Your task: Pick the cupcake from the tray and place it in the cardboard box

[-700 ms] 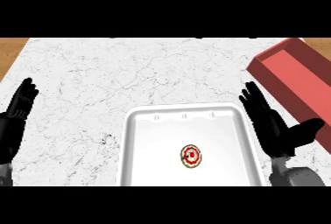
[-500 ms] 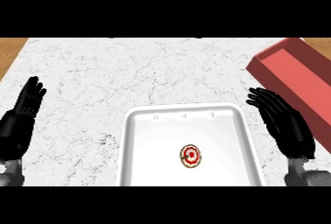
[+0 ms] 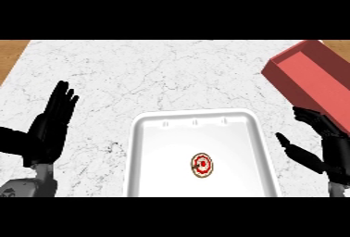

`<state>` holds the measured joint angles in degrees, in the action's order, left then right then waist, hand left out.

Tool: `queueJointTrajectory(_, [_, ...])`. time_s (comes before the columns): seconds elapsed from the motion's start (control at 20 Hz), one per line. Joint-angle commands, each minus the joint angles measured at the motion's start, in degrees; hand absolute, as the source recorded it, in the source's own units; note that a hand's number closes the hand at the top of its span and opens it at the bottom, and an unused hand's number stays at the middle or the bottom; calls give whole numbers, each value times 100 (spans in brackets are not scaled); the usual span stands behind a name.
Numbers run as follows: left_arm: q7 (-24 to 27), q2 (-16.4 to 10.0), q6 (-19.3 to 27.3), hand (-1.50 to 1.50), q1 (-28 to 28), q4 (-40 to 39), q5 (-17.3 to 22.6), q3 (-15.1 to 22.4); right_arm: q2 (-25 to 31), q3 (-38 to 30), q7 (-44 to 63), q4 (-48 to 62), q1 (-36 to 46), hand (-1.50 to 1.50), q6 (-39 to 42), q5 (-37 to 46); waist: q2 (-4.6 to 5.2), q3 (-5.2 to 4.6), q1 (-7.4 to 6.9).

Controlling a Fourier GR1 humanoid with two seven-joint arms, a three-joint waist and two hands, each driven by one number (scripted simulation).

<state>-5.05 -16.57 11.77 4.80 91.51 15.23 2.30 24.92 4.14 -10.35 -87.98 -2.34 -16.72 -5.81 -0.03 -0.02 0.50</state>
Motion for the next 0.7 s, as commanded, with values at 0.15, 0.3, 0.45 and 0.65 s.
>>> queueJointTrajectory(0.15, [-428, -54, -68, 0, 68, 271, 131, -76, 1108, 228, 189, -867, -410, -150, 759, 648, -15, -5, -4])
queueJointTrajectory(0.3, [-279, 85, -71, 0, -163, 285, 57, 103, 1850, 630, 1114, -1178, -204, -150, 1440, 934, -14, -19, -86])
queueJointTrajectory(0.45, [-429, 241, 133, 0, -29, 324, -11, 189, 2411, 808, 2045, -1898, -104, -150, 2270, 632, -26, -23, -58])
queueJointTrajectory(0.65, [-413, 195, 159, 0, -130, 420, -122, 148, 2652, 564, 3542, -2909, 143, -150, 2828, -235, -25, -12, -34])
